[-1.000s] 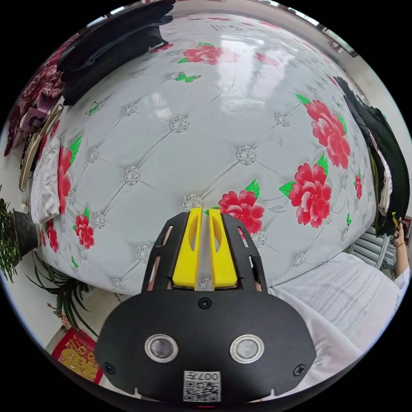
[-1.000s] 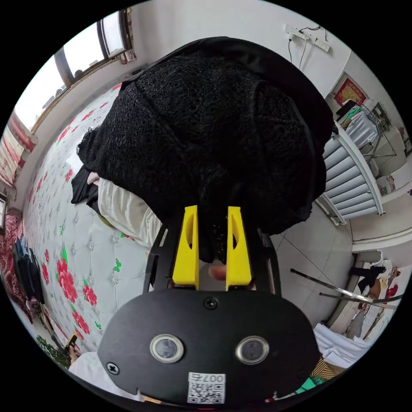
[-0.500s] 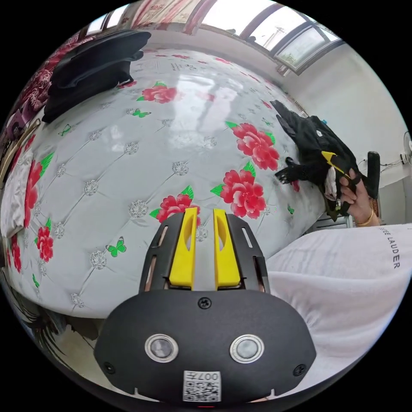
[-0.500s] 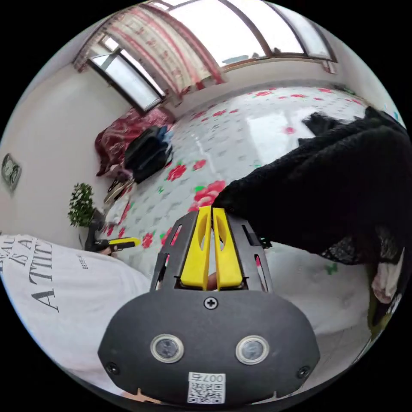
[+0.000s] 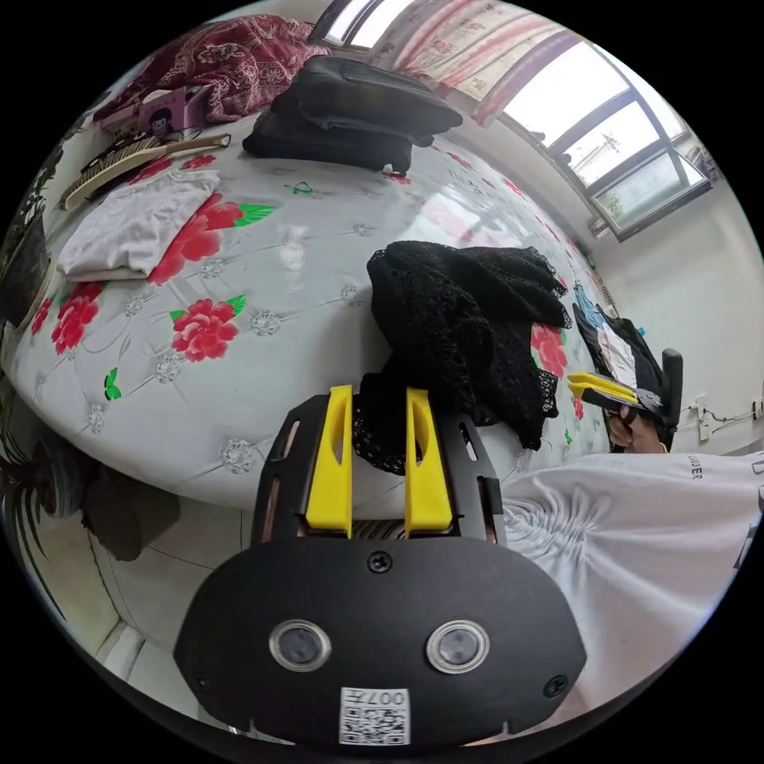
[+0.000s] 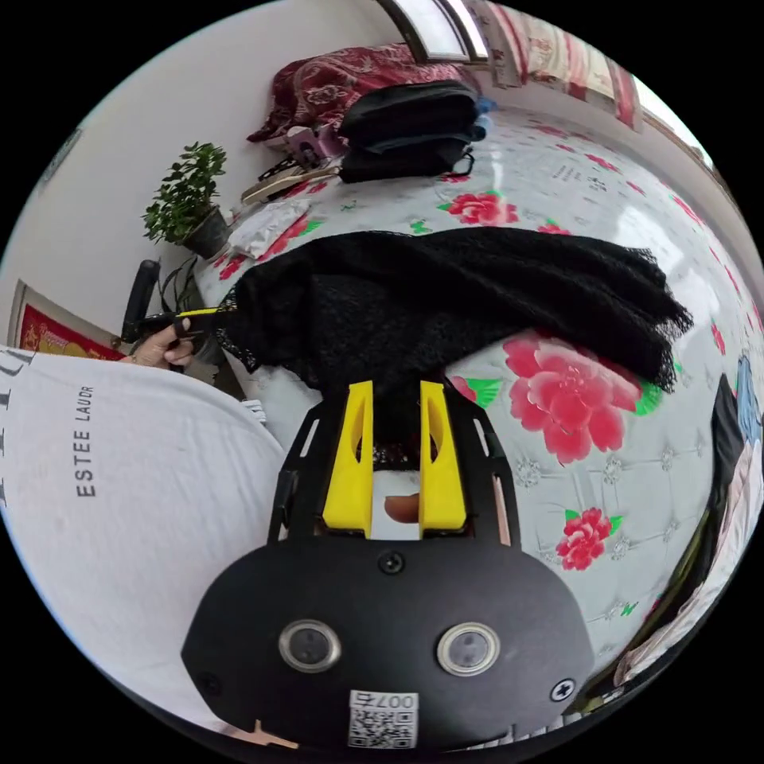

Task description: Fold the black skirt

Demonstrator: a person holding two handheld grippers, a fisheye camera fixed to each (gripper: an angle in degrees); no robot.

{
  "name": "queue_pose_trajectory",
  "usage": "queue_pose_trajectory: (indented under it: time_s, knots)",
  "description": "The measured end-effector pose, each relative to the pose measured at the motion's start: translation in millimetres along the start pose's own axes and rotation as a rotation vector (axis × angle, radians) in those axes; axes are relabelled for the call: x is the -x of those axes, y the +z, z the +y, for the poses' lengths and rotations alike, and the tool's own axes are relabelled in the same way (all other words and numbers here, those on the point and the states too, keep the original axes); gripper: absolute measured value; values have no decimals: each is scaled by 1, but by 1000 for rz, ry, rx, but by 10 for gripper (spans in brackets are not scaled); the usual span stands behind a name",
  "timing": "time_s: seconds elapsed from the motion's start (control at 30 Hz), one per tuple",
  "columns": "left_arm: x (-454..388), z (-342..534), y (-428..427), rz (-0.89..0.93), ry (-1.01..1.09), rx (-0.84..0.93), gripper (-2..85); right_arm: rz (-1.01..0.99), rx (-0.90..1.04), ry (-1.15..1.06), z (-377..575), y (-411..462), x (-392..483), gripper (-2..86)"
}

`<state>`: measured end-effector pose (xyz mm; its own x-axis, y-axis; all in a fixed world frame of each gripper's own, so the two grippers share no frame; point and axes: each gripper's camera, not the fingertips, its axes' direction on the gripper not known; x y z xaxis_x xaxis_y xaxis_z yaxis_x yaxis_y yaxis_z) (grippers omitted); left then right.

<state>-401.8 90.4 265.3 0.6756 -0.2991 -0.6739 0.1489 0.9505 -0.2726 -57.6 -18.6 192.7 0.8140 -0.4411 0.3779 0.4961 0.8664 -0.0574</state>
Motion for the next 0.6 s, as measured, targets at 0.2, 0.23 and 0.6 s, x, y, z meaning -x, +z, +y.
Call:
queue_pose_trajectory:
  time_s: [0.2, 0.23, 0.6]
  knots:
    - [3, -5, -21, 108, 69, -20, 137, -33, 92, -52, -6, 64, 35, 53]
    - [3, -7, -20, 114, 77, -10, 138, -29, 150, -61, -10, 85, 46, 49]
    - [28, -64, -32, 95, 8, 2, 55, -231, 291, -549, -45, 85, 155, 53]
